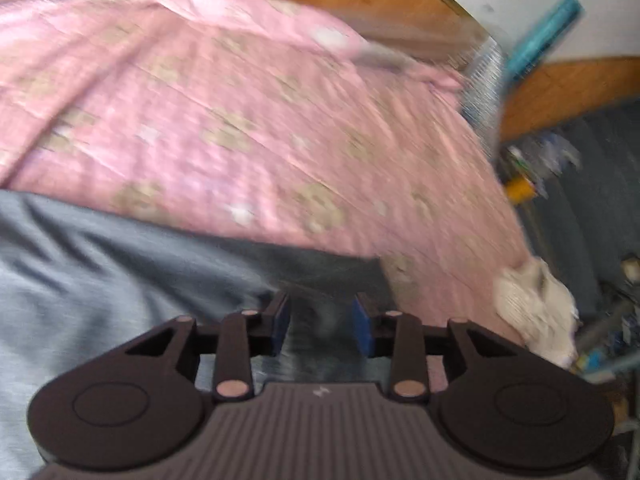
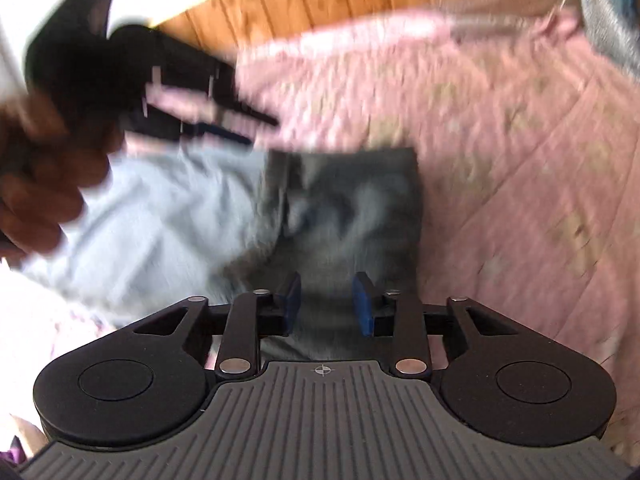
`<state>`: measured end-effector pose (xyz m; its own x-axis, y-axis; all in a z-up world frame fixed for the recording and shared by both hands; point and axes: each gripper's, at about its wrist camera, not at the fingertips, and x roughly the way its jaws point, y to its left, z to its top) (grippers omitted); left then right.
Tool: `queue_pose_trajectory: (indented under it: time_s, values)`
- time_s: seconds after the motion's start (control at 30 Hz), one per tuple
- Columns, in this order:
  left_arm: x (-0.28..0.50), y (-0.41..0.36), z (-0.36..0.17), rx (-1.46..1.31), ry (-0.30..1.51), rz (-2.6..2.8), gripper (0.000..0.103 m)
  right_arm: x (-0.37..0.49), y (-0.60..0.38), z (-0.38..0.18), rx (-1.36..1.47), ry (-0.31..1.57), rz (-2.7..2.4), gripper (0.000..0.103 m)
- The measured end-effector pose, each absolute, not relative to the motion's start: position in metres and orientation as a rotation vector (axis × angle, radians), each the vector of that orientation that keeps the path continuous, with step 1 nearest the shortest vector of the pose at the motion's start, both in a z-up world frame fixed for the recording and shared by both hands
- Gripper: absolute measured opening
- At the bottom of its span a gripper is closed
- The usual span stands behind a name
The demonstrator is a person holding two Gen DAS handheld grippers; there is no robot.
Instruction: Fold clothes
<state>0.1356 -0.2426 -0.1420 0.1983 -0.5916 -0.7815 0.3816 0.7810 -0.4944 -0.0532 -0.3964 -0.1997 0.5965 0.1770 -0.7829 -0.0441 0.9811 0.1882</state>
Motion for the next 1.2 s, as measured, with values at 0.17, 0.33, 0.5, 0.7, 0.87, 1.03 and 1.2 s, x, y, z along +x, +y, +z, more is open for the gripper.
queue_pose_trajectory:
  time_s: [0.17,0.33,0.5,0.7,0.87,1.03,1.2]
  values:
    - [0.149,-0.255,-0.18,-0.099,1.256,-0.628,0.028,-0.071,-0.378,-0.206,0.085,0.943,0.153,0.031]
    - [0.141,-0.237,-0.156,-0.158,1.201,-0.632,0.038,-0.066,-0.386,-0.186,0.136,0.859,0.139,0.032]
    - [0.135,-0.239,-0.148,-0.14,1.175,-0.661,0.04,-0.054,-0.368,-0.208,0.154,0.879,0.199,0.032]
    - [0.148,-0.239,-0.17,-0.086,1.251,-0.534,0.039,-0.062,-0.371,-0.204,0.218,0.851,0.212,0.032]
    - [0.12,-0.224,-0.129,-0.163,1.144,-0.589,0.048,-0.073,-0.396,-0.207,0.251,0.841,0.149,0.036]
    - [0.11,-0.245,-0.153,-0.059,1.2,-0.578,0.045,-0.075,-0.415,-0.217,0.249,0.867,0.105,0.042]
    - [0.107,-0.252,-0.131,-0.032,1.177,-0.572,0.047,-0.082,-0.434,-0.19,0.301,0.775,0.03,0.072]
